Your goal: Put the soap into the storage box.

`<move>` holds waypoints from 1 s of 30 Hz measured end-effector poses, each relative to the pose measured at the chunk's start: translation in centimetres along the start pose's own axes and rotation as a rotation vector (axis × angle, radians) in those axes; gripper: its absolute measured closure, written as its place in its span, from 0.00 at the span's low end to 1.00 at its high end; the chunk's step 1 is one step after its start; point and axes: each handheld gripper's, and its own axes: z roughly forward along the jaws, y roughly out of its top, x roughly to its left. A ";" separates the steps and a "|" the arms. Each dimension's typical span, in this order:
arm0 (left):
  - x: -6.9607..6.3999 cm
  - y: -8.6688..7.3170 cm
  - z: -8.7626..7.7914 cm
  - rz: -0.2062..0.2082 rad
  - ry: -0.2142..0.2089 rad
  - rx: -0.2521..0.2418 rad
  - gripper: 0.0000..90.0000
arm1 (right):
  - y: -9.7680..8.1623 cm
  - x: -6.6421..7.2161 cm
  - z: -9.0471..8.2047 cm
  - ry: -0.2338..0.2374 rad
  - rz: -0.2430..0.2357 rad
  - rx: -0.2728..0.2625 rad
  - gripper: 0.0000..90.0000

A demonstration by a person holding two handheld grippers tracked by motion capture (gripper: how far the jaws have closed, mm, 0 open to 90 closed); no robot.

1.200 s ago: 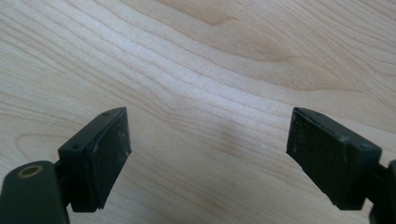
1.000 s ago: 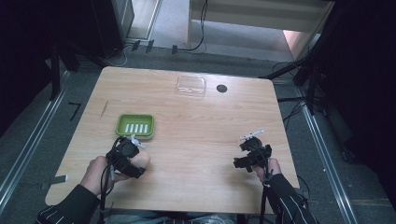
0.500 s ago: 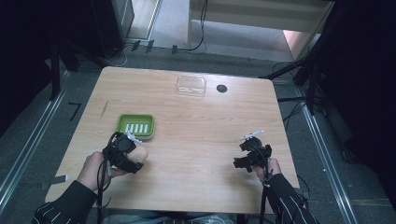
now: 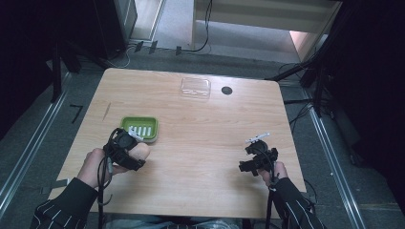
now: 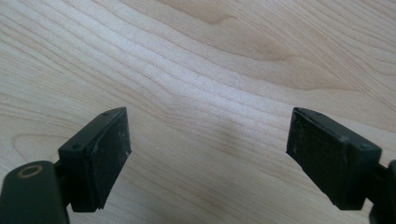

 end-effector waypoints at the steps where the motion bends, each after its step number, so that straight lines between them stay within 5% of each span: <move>1: 0.1 0.1 -0.1 0.003 -0.002 0.001 0.37 | 0.0 0.0 0.0 0.000 -0.001 -0.001 0.16; 30: 3.0 1.9 -0.4 0.021 0.020 -0.034 0.37 | 0.0 0.0 0.0 -0.005 -0.003 0.004 0.16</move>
